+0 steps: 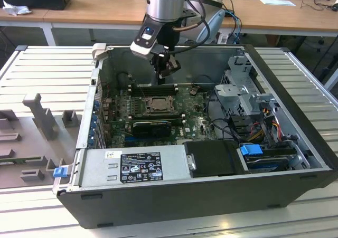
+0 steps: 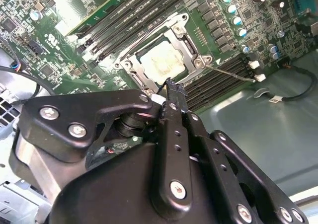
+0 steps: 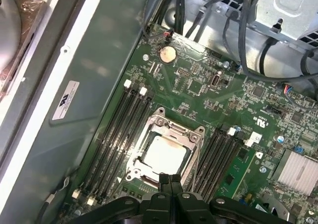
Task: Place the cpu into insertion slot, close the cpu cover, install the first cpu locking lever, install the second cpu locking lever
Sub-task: 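Install the first cpu locking lever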
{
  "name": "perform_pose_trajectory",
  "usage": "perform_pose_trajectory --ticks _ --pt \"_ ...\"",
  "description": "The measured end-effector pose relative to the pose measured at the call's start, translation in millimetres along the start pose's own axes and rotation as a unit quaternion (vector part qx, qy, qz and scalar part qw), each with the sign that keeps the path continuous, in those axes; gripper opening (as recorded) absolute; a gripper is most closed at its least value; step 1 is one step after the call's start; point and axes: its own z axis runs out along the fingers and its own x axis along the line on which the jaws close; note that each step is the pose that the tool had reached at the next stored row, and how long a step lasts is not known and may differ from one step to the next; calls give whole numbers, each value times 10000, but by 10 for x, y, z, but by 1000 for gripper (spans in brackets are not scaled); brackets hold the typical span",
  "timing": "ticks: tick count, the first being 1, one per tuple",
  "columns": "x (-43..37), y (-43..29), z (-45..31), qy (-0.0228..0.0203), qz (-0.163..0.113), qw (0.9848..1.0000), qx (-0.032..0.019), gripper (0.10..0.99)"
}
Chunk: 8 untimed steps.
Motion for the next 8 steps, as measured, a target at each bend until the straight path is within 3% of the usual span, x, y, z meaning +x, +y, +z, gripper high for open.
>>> perform_pose_trajectory --ticks 8 --pt "0 0 0 0 -197 9998 2 106"
